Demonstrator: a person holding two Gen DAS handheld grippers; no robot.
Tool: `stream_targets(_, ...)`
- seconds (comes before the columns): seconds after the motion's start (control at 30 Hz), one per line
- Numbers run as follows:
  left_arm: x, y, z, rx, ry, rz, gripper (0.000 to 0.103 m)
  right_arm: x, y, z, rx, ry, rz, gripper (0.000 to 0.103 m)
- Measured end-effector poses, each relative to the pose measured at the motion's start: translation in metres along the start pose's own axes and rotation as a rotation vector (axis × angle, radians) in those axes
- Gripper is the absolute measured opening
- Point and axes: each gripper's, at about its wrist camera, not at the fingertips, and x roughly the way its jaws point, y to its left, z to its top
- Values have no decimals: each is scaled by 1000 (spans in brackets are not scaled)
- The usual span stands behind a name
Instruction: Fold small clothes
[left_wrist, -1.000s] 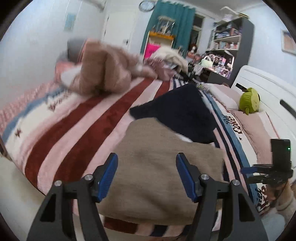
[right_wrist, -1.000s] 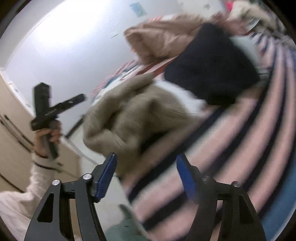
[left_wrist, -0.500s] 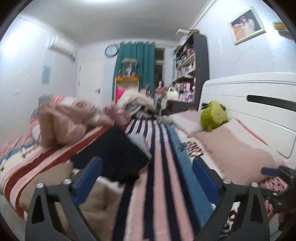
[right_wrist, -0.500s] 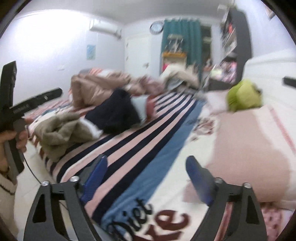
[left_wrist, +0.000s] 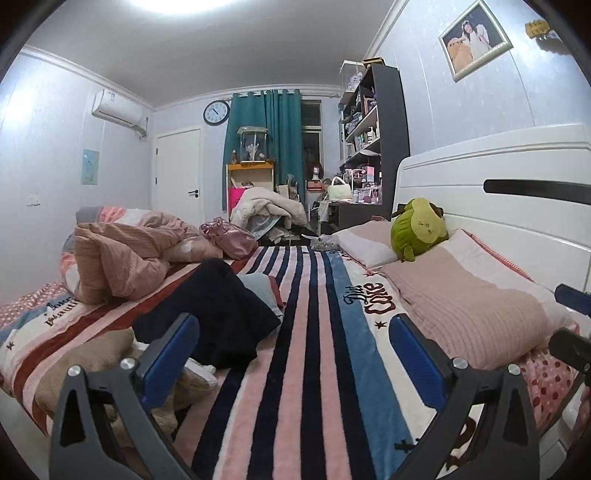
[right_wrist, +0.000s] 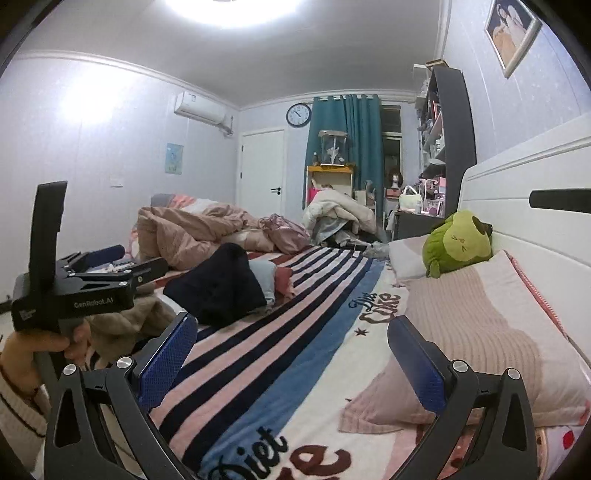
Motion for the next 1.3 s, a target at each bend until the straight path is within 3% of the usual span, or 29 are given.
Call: stream_targets(1.3, 5, 8, -4, 27, 0, 25, 102, 7, -3, 0, 7, -1, 20, 103)
